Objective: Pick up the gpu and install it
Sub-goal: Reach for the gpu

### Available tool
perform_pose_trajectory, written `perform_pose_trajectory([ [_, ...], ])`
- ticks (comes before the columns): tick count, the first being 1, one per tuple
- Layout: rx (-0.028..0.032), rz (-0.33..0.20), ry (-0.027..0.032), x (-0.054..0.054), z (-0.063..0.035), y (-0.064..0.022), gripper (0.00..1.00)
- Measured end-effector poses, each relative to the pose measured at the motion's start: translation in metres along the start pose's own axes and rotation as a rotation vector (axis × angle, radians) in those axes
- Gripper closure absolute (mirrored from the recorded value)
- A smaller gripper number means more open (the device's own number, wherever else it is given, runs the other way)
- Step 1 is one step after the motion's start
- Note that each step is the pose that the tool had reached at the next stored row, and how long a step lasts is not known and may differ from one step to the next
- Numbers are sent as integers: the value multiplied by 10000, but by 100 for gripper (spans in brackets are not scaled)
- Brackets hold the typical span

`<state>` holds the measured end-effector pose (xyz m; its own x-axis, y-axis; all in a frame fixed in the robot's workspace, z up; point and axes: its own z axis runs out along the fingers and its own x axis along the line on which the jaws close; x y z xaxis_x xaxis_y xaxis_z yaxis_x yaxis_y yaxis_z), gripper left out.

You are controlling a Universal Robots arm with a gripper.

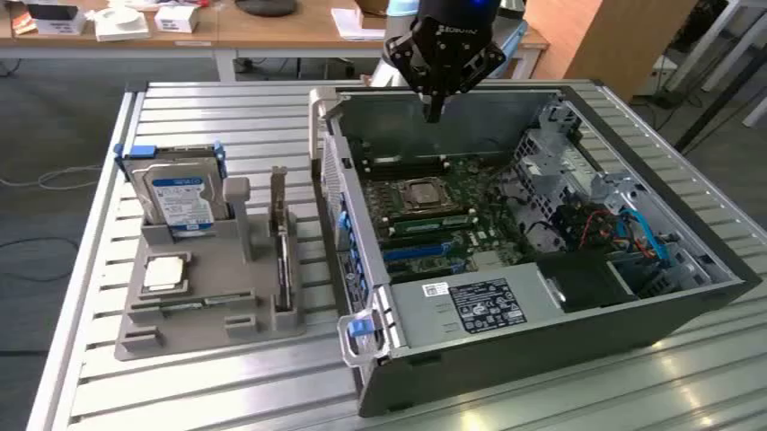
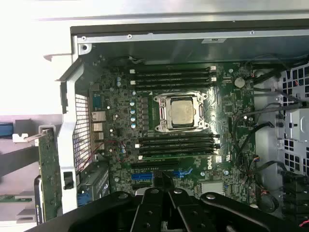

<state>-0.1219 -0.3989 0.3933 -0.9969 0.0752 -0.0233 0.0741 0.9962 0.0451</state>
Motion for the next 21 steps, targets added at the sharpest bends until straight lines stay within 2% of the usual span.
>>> perform_pose_trajectory([
  [14, -1, 2, -2, 4, 1, 0, 89],
  [21, 1, 0, 0, 164, -2, -12, 89],
])
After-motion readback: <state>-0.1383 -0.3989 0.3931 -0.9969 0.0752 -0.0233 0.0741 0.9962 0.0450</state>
